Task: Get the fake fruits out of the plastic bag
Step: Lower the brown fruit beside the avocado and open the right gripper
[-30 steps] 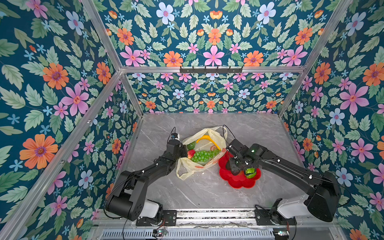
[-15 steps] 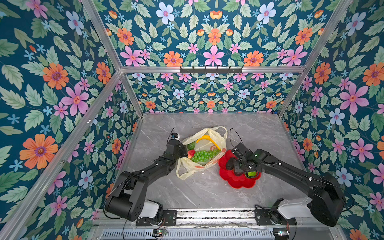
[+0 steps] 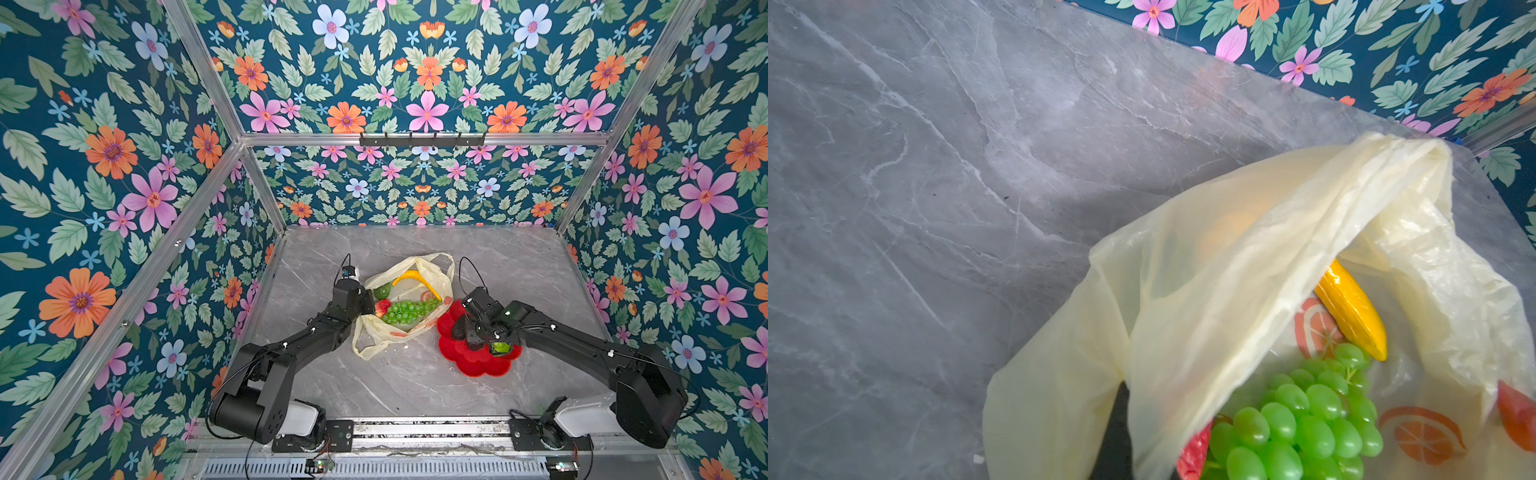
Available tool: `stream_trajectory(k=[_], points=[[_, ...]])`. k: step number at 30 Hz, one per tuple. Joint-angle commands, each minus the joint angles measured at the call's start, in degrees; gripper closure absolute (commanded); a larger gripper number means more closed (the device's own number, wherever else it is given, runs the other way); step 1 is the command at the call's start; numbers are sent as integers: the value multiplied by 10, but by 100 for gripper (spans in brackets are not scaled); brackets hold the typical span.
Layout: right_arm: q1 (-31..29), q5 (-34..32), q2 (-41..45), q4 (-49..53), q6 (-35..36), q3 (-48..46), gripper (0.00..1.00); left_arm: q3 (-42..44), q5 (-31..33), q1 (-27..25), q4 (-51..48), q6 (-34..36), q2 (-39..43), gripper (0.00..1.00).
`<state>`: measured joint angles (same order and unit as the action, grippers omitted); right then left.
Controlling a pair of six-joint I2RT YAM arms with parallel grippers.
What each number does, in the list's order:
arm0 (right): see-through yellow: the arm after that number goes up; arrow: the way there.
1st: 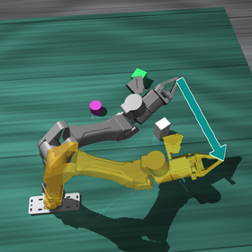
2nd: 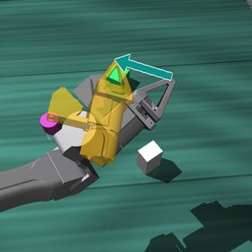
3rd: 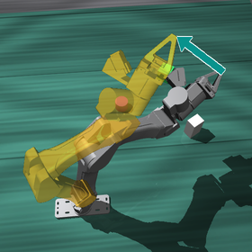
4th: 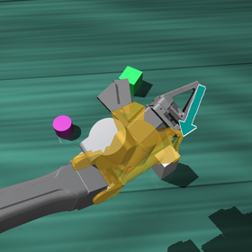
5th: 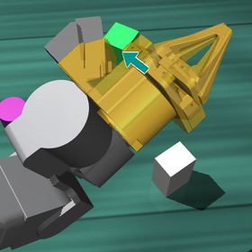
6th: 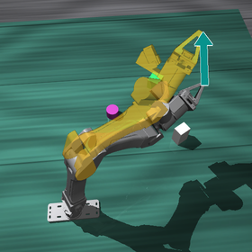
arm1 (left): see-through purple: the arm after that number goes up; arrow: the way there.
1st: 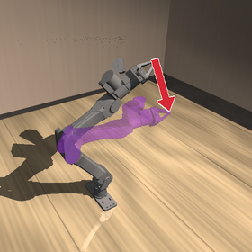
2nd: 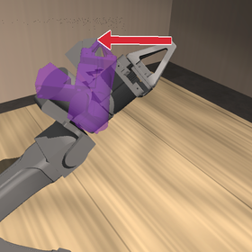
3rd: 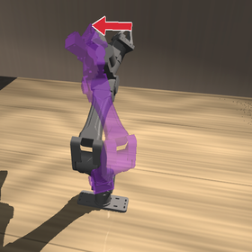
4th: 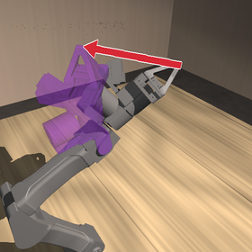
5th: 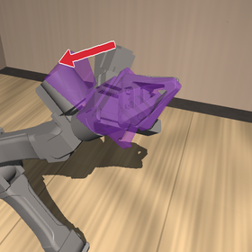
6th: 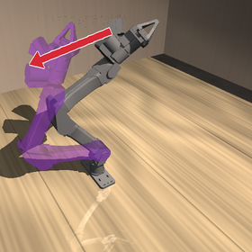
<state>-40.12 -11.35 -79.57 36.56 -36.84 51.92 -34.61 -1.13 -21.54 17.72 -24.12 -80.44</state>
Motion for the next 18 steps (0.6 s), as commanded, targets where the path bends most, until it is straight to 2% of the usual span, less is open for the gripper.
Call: stream_trajectory(k=[1,7,13,18], points=[[0,-16,-3,-19,-2,-2,98,1,2,0,5,-2,4,100],[0,-17,-9,-23,-5,-4,96,1,2,0,4,-2,5,100],[0,-18,0,-18,-5,-9,80,4,3,0,5,-3,7,100],[0,-19,2,-12,-5,-3,73,3,2,-1,6,-3,8,100]])
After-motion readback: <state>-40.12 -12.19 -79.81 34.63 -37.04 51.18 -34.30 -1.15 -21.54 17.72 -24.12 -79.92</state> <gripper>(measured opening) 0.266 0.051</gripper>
